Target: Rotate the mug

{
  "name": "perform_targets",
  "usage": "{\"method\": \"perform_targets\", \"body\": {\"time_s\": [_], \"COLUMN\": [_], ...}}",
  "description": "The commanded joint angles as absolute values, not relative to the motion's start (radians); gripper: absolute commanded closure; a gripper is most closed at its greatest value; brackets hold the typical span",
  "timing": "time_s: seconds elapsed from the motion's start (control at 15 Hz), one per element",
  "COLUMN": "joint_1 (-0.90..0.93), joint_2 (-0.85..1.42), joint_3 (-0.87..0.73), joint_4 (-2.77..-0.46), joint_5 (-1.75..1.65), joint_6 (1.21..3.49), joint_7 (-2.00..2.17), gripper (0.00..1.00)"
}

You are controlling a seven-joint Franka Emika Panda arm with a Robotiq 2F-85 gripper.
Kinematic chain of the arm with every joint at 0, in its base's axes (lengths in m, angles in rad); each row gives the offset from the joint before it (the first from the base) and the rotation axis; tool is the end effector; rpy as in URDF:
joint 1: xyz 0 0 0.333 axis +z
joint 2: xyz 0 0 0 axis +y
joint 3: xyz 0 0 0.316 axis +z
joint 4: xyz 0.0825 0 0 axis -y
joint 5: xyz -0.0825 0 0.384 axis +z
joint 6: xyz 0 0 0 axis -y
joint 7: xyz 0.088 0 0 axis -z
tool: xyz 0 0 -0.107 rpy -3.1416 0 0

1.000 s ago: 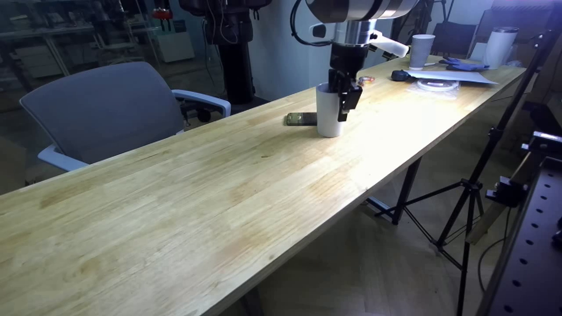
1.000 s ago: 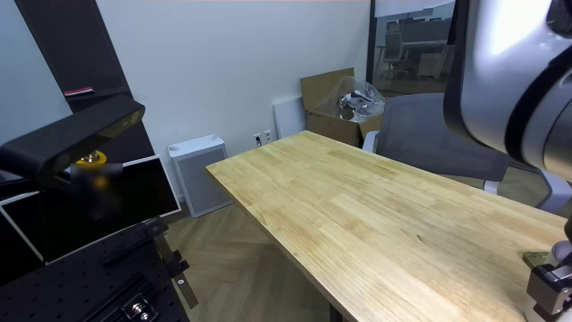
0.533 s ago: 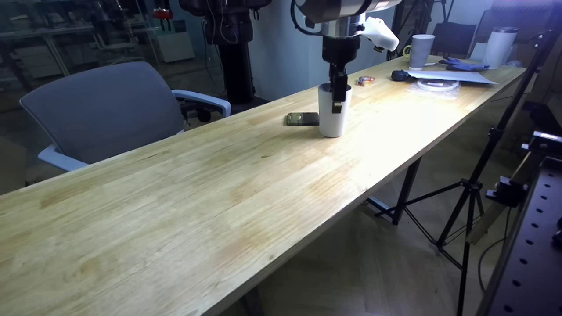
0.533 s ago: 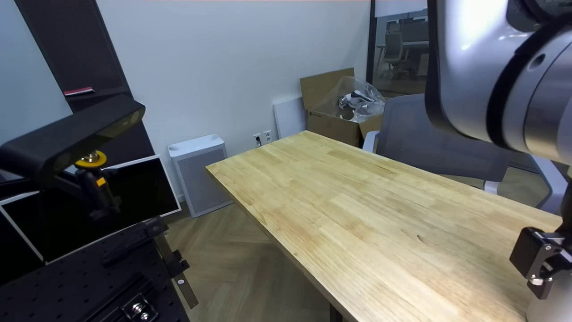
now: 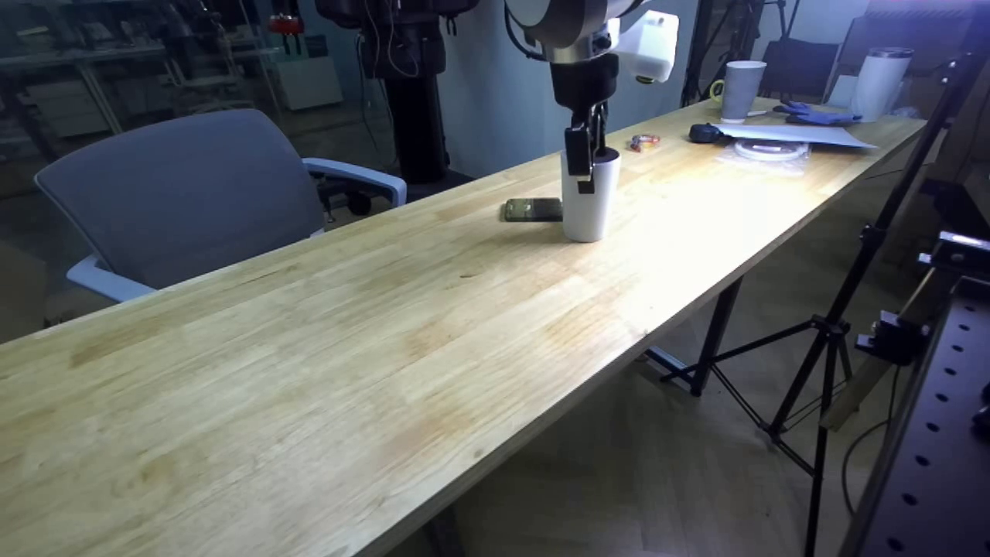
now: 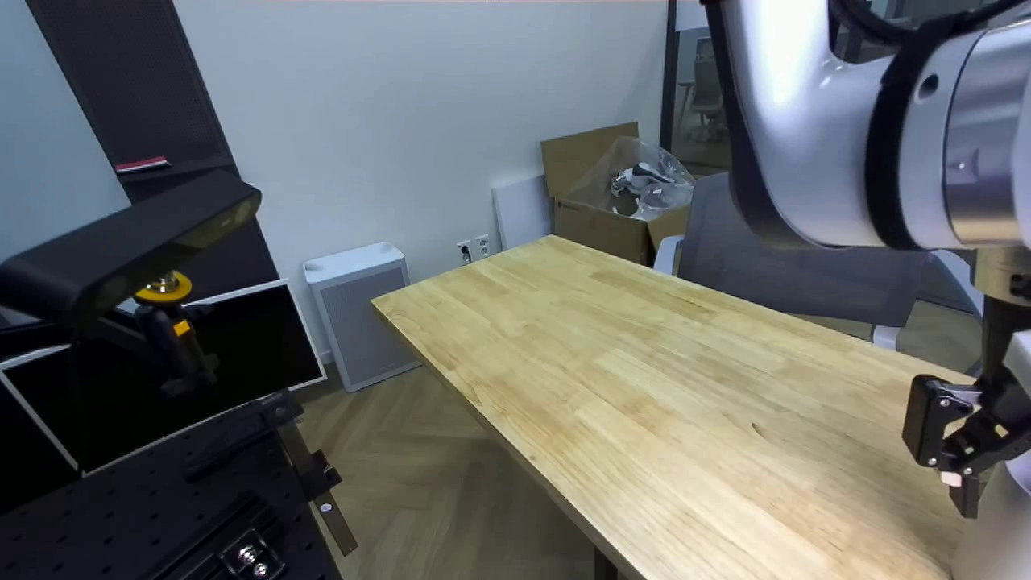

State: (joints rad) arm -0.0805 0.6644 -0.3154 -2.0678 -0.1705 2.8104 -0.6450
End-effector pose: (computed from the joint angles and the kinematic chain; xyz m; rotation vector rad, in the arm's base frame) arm 0.5466 -0.2218 0.1280 2.7918 0.6859 -0.0624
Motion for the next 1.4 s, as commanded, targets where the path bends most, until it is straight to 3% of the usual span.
{"method": "perform_targets", "body": {"time_s": [0.0, 0.8, 1.33], "joint_1": [-0.072, -0.163, -0.291], "joint_2": [0.649, 0.493, 0.434], "joint_3": [-0.321, -0.217, -0.109], "joint_4": [-2.028, -1.892, -1.853], "joint_5": [-0.262, -0.197, 0.15], "joint_6": [2.716, 2.449, 2.267], "joint_7": [-0.47, -0.266, -0.262], "gripper": [0.0, 0.0, 0.0]}}
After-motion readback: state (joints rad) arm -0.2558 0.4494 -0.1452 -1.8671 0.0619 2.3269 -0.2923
